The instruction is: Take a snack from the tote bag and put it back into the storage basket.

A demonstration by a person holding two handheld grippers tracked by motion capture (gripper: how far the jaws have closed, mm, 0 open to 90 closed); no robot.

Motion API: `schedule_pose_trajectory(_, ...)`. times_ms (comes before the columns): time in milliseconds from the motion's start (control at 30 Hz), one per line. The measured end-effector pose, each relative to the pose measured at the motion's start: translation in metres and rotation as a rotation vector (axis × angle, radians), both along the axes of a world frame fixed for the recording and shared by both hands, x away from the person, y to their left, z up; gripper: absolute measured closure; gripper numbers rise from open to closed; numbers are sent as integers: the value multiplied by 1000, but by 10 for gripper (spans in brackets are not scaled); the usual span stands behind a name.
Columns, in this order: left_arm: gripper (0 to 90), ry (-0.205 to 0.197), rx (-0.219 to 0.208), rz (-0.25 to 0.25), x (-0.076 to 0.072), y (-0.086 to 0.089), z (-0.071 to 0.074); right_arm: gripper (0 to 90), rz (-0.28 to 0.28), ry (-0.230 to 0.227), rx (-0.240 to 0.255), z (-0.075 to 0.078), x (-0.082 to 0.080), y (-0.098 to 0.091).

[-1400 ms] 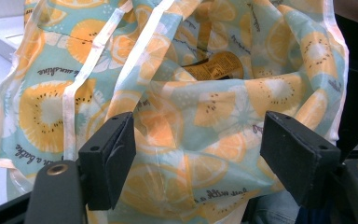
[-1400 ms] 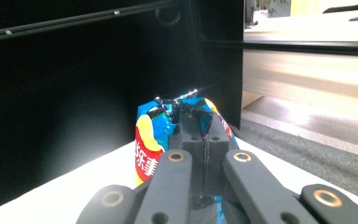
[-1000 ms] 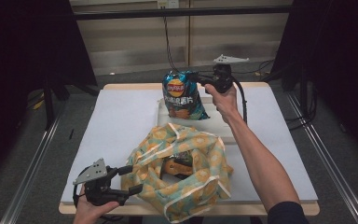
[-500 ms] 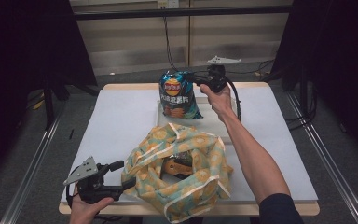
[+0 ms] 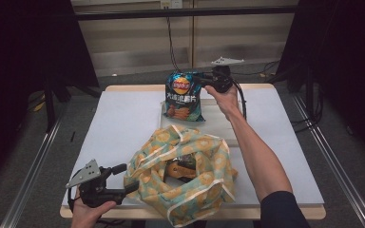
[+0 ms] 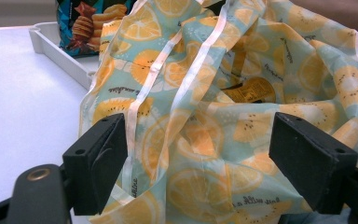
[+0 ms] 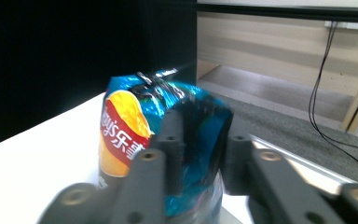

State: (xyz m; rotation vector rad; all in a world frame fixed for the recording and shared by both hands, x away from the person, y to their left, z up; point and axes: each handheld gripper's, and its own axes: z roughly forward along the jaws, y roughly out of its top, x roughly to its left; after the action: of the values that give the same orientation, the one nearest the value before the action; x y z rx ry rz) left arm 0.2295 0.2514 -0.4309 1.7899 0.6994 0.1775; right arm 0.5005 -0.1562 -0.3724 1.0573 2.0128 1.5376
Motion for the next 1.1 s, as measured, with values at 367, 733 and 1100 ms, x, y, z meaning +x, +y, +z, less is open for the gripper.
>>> schedule_pose_trajectory(367,191,6,4,8,1,1,-1,272,-35,54,30,-2,0,-12)
schedule_pose_trajectory(733,186,11,6,11,1,2,-1,165,-82,43,32,5,-11,-29)
schedule_pose_trajectory(1100,186,10,2,22,1,3,-1,552,-36,8,18,15,-38,-31)
